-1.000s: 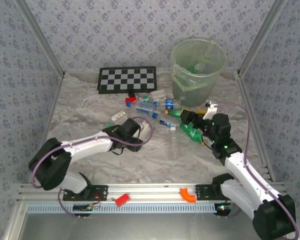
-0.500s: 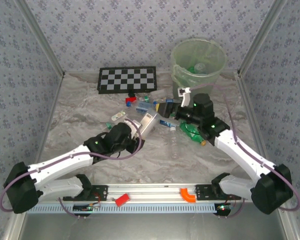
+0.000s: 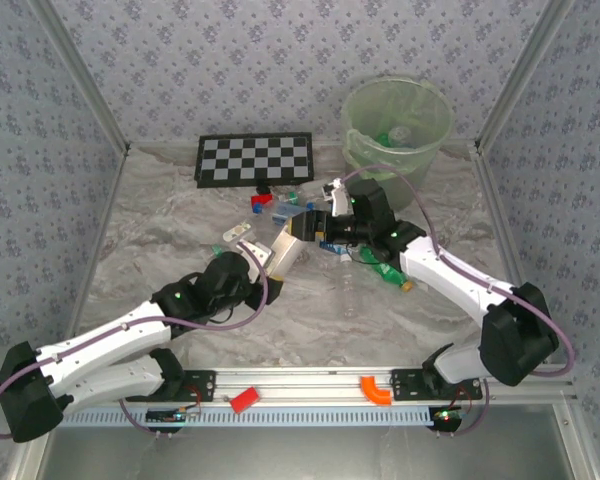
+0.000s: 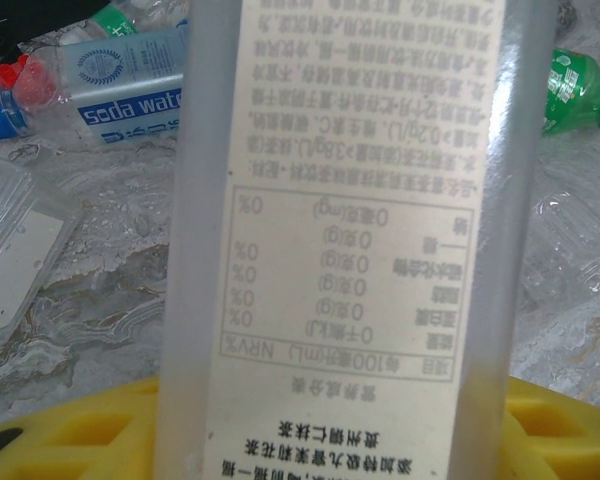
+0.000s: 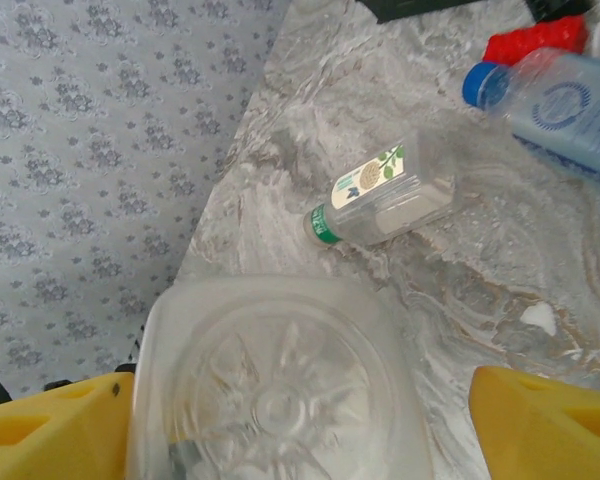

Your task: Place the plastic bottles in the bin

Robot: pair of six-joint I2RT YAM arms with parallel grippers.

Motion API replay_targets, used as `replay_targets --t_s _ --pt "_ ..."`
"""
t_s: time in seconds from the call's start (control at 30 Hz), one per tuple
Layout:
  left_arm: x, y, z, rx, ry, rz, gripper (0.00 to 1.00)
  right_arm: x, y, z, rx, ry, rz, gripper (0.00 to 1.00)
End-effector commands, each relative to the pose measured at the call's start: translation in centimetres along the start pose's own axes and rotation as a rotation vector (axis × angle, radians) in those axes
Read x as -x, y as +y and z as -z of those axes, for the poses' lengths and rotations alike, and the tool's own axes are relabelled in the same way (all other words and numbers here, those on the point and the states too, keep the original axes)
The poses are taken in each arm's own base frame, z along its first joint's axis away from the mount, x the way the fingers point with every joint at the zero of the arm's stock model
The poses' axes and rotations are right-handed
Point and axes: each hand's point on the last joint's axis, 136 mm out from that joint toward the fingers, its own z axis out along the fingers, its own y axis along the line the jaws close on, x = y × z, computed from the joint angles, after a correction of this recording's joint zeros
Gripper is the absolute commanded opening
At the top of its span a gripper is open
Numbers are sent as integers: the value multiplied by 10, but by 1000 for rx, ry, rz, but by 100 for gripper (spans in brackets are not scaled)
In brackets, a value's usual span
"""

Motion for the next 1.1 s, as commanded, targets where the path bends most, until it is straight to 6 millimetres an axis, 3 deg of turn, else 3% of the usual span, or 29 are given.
replay_targets --t_s 0.0,0.1,0.3,0.4,0.47,0.5,0.57,0.8,1.07 --pt "15 -3 7 -9 -54 4 53 -1 16 -2 72 37 1 83" --pt "14 -3 5 -5 -50 4 52 0 25 -1 117 43 3 70" --pt "16 -3 4 -4 -56 6 56 2 33 7 137 31 22 58" --pt "18 -2 4 3 -58 9 65 10 37 17 128 -12 38 58" --pt "20 -1 5 12 -60 17 85 20 39 30 113 -58 56 57" --pt "20 0 6 14 -61 20 87 25 40 36 105 -81 65 56" --pt "22 1 9 15 -71 27 100 38 43 53 84 -142 79 55" --pt "29 9 24 37 -140 70 100 95 39 123 -121 -370 202 56" --pt "22 17 34 51 -168 100 100 162 49 211 -397 -680 338 57"
